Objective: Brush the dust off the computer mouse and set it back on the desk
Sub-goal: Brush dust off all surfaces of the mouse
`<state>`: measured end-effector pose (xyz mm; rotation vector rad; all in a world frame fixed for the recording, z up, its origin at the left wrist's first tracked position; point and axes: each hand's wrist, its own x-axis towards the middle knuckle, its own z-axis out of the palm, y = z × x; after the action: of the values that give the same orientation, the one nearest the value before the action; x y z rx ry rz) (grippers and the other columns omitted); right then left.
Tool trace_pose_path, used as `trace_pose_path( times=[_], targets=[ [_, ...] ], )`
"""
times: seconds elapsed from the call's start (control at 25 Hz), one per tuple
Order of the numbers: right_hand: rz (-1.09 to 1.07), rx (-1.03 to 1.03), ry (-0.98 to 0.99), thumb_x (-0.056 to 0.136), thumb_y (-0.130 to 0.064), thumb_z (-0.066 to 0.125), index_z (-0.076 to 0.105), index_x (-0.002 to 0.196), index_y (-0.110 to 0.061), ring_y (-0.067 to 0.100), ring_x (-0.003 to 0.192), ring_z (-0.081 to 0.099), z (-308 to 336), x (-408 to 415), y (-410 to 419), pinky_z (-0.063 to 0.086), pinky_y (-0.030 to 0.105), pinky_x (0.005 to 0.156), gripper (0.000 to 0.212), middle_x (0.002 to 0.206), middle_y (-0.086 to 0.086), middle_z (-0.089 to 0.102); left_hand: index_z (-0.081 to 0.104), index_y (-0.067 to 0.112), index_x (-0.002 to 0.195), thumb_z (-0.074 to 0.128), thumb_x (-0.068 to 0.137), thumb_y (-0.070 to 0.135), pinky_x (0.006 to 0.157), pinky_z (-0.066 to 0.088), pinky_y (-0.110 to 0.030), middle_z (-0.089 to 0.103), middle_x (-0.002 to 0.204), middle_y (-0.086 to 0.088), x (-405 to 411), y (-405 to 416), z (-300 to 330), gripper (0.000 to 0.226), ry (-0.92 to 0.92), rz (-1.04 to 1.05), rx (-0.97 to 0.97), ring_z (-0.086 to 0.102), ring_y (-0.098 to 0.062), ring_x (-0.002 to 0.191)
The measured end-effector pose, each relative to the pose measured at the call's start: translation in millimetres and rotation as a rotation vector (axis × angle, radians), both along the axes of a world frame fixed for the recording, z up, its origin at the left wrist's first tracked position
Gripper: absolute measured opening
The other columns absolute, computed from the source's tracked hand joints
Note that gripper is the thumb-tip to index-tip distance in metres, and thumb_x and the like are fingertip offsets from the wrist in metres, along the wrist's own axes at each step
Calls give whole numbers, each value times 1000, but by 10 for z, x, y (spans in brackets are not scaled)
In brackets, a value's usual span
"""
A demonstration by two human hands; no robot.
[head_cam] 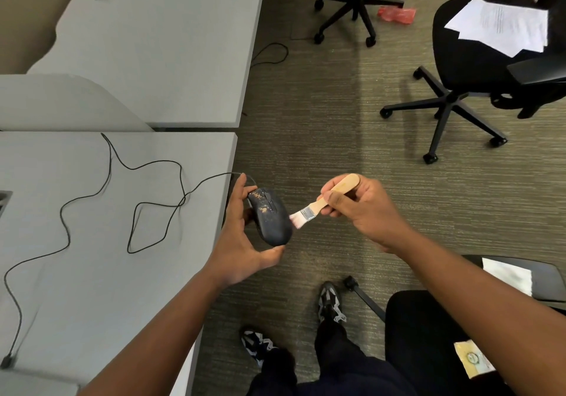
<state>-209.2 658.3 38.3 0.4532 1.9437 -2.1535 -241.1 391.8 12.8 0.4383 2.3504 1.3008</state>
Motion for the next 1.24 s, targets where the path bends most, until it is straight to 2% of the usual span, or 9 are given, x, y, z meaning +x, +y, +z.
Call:
trace_pose_path(
  times=[0.16,0.32,0.44,0.64,0.8,0.92,1.04,1.16,1.24],
  targets=[
    [176,-107,44,97,-3,65,71,102,-5,18,80,74,35,33,-34,60,24,72,8,96,17,78,-3,44,164,101,64,19,113,52,-42,34,154,23,-7,14,-25,147,-3,29,18,54,-11,138],
    [227,18,118,96,-2,66,73,103,-4,15,84,71,-34,34,18,59,27,80,9,98,17,77,2,48,163,103,62,18,109,54,-34,36,153,25,-21,-26,-34,146,-18,75,31,56,-7,135],
    [189,120,142,96,-3,68,75,101,-9,19,89,69,-62,24,72,58,36,86,10,97,18,75,0,47,164,102,63,16,112,52,-37,37,155,18,-39,-48,-37,147,-11,53,14,57,-12,135],
    [51,-171,94,95,0,67,70,103,-5,24,84,73,72,-30,-41,62,29,75,10,99,24,77,-7,43,164,102,63,17,112,52,-45,35,153,24,-40,-2,-1,151,5,14,-35,57,-12,133],
    [140,-115,46,96,1,67,68,104,-3,23,81,74,99,-117,-173,63,28,72,10,99,26,76,-9,28,166,101,64,13,114,50,-42,22,146,50,-45,12,13,151,22,-8,-51,49,4,134],
    [131,-74,23,96,0,67,67,106,-2,23,80,74,85,-156,-196,62,28,71,9,96,23,77,-12,31,165,100,64,11,113,50,-36,26,150,41,-45,7,26,152,30,-18,-40,49,0,137],
    [83,-10,15,97,-2,67,67,104,-5,23,77,75,50,-172,-191,62,32,69,8,93,24,76,-7,23,167,100,64,9,112,51,-39,22,152,43,-41,10,19,149,56,-19,-37,50,-3,137],
    [26,105,43,96,-3,66,68,100,-8,23,74,74,36,-189,-170,61,36,69,6,89,23,76,-12,36,164,99,65,12,113,49,-39,31,157,22,-35,0,16,151,39,-25,-54,53,-8,137],
    [-20,113,130,96,-5,67,70,98,-10,22,72,71,66,-225,-171,59,33,67,5,86,22,75,-15,43,162,98,66,11,114,49,-39,30,159,20,-34,-9,12,152,35,-29,-65,51,-11,139]
  ],
)
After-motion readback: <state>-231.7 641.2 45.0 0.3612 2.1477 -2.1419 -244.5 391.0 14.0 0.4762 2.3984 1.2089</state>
